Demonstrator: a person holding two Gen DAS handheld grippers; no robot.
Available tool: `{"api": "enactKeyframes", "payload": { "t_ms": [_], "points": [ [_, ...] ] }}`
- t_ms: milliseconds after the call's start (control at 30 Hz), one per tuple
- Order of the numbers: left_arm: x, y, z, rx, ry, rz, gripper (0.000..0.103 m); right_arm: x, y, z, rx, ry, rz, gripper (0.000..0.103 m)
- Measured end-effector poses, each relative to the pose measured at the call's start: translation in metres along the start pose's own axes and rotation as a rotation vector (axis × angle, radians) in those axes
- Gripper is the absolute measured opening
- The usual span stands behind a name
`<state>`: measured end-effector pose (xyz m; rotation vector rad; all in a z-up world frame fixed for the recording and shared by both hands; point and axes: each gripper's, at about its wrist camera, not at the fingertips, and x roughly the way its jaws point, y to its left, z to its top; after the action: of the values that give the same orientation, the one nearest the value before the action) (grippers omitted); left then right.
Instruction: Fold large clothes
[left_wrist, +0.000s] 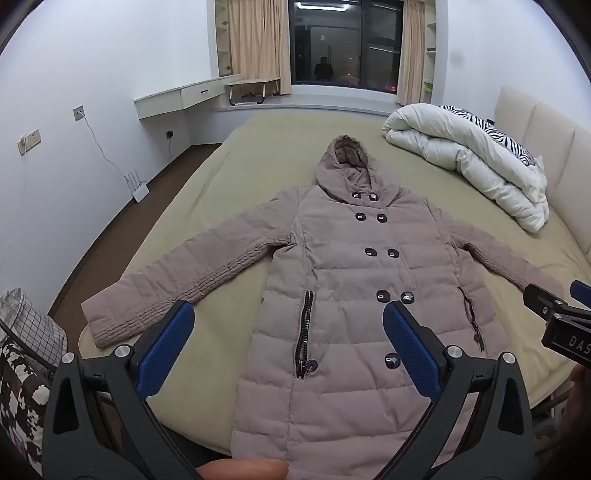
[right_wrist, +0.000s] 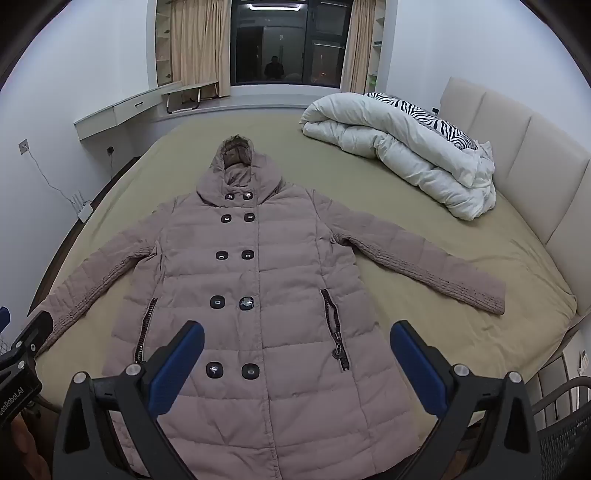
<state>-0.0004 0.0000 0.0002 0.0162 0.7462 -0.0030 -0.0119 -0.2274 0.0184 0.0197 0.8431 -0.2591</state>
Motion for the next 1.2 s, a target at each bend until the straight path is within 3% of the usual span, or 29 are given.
{"api": "enactKeyframes", "payload": {
  "t_ms": [1200],
  "points": [
    [-0.0003, 0.0011, 0.0001, -0.002, 0.005, -0.004, 0.103, 0.0008, 0.0009, -0.0030, 0.001, 0.007, 0.002, 0.103]
  ]
}}
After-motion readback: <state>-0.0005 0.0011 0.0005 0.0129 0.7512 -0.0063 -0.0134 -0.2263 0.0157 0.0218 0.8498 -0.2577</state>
